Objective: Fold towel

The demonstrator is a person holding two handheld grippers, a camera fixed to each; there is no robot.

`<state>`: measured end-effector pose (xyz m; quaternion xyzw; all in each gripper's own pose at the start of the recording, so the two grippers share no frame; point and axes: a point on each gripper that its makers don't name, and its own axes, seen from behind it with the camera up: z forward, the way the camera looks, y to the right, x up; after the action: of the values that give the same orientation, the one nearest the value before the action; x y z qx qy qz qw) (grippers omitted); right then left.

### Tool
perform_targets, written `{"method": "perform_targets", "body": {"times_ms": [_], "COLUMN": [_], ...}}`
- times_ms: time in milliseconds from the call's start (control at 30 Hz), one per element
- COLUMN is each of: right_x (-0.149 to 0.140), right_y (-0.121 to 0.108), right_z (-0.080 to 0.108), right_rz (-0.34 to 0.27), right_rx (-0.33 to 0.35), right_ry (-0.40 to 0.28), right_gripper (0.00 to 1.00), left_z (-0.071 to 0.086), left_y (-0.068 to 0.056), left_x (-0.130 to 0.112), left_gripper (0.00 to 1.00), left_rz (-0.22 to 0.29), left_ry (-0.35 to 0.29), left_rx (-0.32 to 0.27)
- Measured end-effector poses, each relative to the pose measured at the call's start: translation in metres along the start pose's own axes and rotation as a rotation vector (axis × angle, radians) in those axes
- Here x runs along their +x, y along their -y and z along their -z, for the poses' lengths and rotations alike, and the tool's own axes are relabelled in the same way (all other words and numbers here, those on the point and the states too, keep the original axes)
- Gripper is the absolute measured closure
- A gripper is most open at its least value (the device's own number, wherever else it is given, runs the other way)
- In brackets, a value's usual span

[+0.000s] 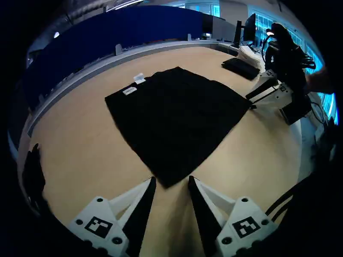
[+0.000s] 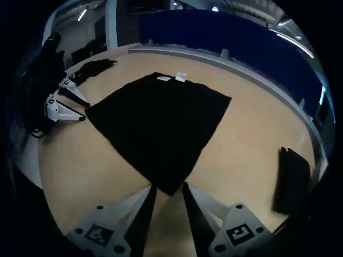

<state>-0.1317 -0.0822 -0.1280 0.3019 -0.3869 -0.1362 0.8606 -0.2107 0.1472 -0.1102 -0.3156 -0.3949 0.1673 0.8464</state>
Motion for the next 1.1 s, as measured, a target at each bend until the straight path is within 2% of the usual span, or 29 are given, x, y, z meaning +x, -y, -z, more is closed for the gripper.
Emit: {"method": "perform_targets", "body": {"times_ms": [133, 533, 867, 1100], "right_x": [0.001, 0.001, 0.002, 0.002], "right_y": [0.003, 0.003, 0.002, 0.002], "right_z": [0.000, 0.000, 0.000, 0.000], "right_rz": [-0.007, -0.020, -0.030, -0.031], "right_rx": [0.009, 0.006, 0.002, -0.007], "right_ry": [-0.001, 0.005, 0.005, 0.006], "right_gripper": [0.69, 0.79, 0.85, 0.86], "left_z": [-0.001, -0.001, -0.002, -0.004], "left_y": [-0.001, 0.000, 0.010, 0.009], "left_x": [0.000, 0.000, -0.001, 0.000], "left_gripper": [0.47, 0.52, 0.77, 0.82], "left_rz": [0.002, 0.026, 0.048, 0.039], "left_ry": [0.001, 0.024, 0.046, 0.047], "left_rx": [0.003, -0.012, -0.001, 0.007]}}
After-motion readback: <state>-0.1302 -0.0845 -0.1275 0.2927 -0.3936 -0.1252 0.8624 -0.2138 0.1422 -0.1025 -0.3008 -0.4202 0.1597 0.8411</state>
